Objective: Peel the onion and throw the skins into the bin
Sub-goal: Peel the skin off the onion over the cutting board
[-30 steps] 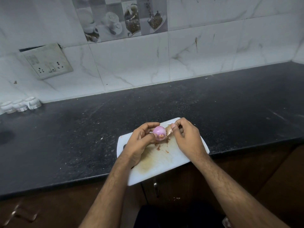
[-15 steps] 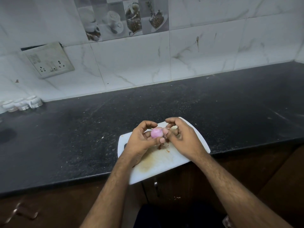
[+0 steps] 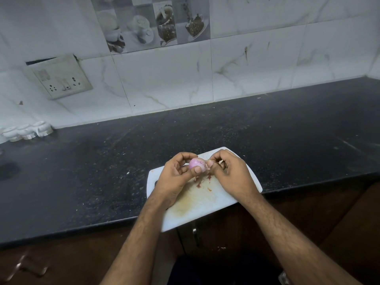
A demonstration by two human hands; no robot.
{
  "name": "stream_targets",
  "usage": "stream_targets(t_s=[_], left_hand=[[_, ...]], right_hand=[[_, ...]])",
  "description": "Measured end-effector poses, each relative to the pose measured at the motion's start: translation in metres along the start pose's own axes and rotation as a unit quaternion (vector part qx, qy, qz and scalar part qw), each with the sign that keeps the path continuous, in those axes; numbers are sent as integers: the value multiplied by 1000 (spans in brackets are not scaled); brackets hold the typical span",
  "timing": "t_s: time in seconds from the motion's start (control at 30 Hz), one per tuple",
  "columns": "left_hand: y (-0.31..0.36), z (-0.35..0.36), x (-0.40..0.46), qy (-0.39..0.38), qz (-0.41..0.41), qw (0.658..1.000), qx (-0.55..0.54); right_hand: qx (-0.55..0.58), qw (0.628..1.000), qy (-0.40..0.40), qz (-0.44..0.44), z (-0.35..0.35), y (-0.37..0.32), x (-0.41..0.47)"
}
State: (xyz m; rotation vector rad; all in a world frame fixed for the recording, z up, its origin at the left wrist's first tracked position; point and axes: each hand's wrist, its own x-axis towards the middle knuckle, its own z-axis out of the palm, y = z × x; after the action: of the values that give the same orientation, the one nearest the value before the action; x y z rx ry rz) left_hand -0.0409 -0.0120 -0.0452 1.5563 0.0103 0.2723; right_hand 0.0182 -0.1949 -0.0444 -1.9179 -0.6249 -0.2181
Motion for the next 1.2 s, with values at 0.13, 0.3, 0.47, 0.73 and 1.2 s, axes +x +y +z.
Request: stream_targets(t_s=[0.13,0.3,0.47,0.73,1.2], left_hand=[[-2,-1,0,11,0,1000,-13],[-2,-3,0,17,3,1000,-7],[-2,-2,1,12,2,1000,-18],[-6,-3,7,25,-34,996,-76],[-5,1,3,15,-10,1000,-9]], right_hand=[[-8,999,-2,31,1,1,0],[-45,997,12,60,2,3,1],[-83,993,12,84,3,0,2],[-93,990,-1,106,3,-1,5],[14,999,-29,-24,-1,-3,-1]])
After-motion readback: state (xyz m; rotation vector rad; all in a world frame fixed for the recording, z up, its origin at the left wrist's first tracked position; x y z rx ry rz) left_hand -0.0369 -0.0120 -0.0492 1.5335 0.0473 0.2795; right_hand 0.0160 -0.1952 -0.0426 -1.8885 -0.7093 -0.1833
